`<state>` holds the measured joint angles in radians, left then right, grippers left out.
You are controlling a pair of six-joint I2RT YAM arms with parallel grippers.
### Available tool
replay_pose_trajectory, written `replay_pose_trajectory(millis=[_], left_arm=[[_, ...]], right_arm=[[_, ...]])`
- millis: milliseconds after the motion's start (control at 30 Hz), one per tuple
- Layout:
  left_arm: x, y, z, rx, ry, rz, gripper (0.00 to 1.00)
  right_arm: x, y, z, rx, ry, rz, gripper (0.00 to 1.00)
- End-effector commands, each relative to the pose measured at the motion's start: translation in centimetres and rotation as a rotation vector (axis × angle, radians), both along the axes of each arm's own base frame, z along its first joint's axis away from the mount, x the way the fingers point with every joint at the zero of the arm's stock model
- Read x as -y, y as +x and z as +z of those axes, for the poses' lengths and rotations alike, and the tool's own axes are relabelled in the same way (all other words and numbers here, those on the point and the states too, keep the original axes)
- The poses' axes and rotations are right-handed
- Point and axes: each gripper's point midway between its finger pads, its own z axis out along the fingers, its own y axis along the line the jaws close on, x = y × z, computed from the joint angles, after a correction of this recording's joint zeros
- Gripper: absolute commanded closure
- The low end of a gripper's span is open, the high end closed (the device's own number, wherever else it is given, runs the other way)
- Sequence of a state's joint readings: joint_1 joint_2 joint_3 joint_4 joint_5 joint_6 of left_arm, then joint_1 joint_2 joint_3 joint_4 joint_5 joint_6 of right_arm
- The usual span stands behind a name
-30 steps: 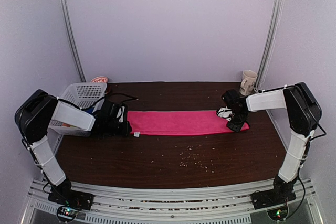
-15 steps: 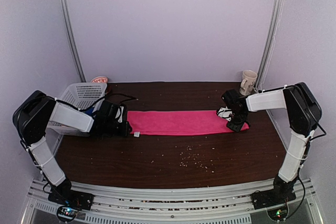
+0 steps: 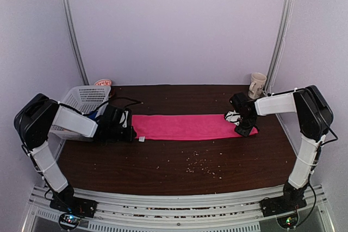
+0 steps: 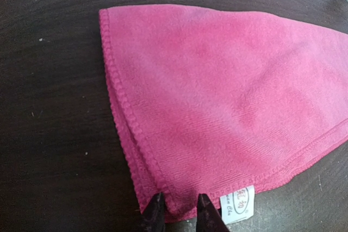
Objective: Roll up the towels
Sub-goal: Smooth out the towel at the center of the board.
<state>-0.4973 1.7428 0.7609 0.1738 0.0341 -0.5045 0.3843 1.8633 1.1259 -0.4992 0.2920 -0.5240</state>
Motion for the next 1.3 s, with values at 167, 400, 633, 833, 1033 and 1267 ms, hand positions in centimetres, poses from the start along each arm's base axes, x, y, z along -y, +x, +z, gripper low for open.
replay_pose_trajectory(millis=[167,400,633,833,1033,1267], left_arm=[[0.0,0.5,0.0,0.02,-0.011,0.012,0.87],[-0.1,0.8,0.6,0.032,-0.006,0.016,1.0],[-0.8,0.8,2.2,0.06,0.017,0.036,1.0],[-1.8,0.6,2.2,0.057,0.071,0.053,1.0],[-2.1,0.1,0.9,0.02,0.103,0.042,1.0],[-2.5,-0.4,0.6,0.011,0.128,0.039,1.0]], right_arm=[[0.1,-2.6,-4.2,-0.14,0.007,0.005,0.59],[0.2,-2.8,-4.6,-0.151,-0.001,0.004,0.59],[0.3,-2.9,-4.9,-0.161,-0.009,0.001,0.59],[0.5,-3.1,-5.3,-0.172,-0.022,-0.002,0.59],[0.7,-3.1,-5.5,-0.176,-0.031,-0.008,0.59],[0.9,-3.0,-5.3,-0.169,-0.04,-0.01,0.59]])
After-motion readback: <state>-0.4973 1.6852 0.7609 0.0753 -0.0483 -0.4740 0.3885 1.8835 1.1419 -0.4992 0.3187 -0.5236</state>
